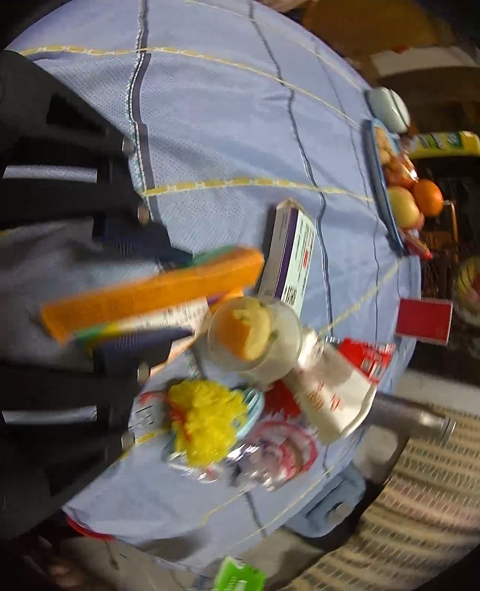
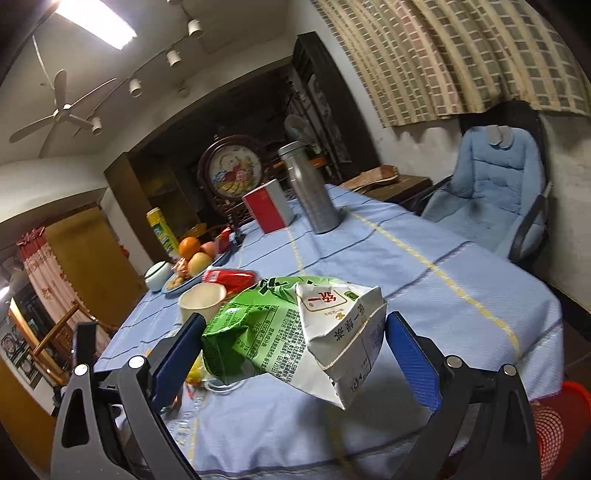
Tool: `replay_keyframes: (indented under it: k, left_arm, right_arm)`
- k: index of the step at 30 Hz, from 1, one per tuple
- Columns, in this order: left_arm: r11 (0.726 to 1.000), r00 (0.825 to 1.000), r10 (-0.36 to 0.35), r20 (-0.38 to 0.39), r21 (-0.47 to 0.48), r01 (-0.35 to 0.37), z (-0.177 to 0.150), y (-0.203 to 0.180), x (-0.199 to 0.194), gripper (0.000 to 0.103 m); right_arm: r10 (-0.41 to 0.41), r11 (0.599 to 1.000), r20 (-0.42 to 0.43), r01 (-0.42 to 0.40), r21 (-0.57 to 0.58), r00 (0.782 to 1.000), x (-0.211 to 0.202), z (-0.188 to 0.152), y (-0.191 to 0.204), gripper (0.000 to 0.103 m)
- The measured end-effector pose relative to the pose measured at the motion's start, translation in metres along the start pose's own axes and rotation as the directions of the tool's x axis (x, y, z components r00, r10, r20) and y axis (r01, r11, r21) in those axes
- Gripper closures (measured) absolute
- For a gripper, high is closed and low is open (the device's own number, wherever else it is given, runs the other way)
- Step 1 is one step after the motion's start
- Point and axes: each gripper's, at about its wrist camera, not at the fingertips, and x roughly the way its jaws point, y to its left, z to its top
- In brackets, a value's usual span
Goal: Collect trash
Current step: 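Drop the milk carton in the red basket with right gripper while left grasps medicine box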
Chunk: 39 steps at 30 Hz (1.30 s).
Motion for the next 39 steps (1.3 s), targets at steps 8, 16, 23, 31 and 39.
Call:
replay_keyframes:
  k: [8,16,23,31,39]
  left_arm:
    - [0.997,0.995,-0.069,0.067,0.027,0.067,-0.008,-0.008,-0.021,0.074]
    - [0.991,0.98,-0.134,0.144,0.031,0.131,0.006,-0.011,-0.053,0.077]
    - [0.968,0.962,-0.222,0.159,0.152,0.199,0.017,-0.058,-0.068,0.078]
    - [0.885,0.918,-0.396,0.04,0.283,0.369,0.024,-0.149,-0.047,0.078]
    - [0.864,0.907,-0.421,0.024,0.315,0.393,0.031,-0.18,-0.039,0.076]
  right_arm:
    - [-0.109,0.991,0.026,0.107,0.074,0.994,-0.035,-0.006,-0.051,0.008]
    - [-0.223,0.965,0.016,0.219,0.148,0.975,-0.066,-0.023,-0.102,0.008]
    - [-0.388,0.907,-0.046,0.39,0.157,0.921,-0.091,-0.052,-0.146,0.008]
    - [-0.512,0.798,-0.287,0.572,0.188,0.809,-0.076,-0.111,-0.219,0.007]
    - [-0.496,0.769,-0.287,0.568,0.293,0.82,-0.092,-0.122,-0.254,0.007]
